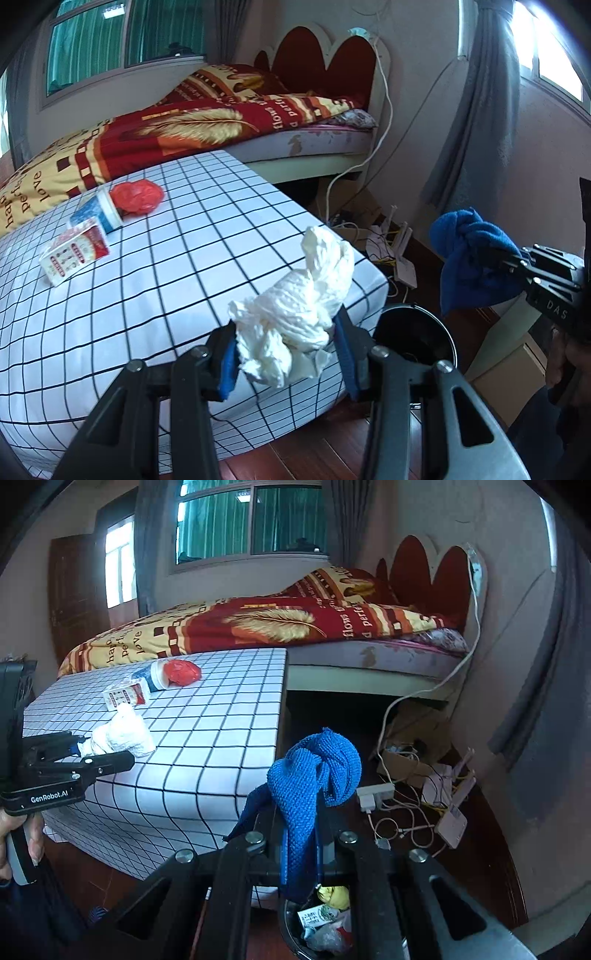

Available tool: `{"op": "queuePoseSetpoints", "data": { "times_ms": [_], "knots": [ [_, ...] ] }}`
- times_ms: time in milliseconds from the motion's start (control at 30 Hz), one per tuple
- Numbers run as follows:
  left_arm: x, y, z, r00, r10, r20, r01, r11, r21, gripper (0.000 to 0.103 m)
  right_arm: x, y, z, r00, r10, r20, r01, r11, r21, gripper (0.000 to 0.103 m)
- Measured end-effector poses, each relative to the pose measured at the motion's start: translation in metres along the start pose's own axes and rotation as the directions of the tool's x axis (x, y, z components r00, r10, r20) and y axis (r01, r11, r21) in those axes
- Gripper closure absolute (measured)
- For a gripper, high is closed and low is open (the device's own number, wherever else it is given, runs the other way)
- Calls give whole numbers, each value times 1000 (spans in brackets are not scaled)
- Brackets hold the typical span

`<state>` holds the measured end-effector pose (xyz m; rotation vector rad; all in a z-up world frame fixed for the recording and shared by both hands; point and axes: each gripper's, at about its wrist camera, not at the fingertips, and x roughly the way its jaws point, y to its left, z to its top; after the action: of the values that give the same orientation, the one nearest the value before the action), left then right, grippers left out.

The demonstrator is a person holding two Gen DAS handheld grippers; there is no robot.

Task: Collect trash
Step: 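Carry the tissue and blue cloth over the black bin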

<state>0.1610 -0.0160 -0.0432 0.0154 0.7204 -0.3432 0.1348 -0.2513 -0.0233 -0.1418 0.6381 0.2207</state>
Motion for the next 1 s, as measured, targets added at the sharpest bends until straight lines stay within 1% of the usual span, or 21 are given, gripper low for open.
{"op": "queuePoseSetpoints", "data": {
  "times_ms": [467, 700, 1000],
  "knots": [
    [21, -55, -2, 996, -75, -44, 78, 994, 81, 58, -13, -42, -33, 998, -58, -35, 60, 997, 55, 92],
    [36, -83, -6, 990, -116, -75, 124, 985, 116, 58, -18, -63, -51, 995, -85, -60, 90, 992, 86, 92],
    [59, -113, -20, 978, -159, -136, 179, 973, 147, 58, -14, -82, -74, 989, -95, -112, 107, 988, 108, 92]
  ]
}}
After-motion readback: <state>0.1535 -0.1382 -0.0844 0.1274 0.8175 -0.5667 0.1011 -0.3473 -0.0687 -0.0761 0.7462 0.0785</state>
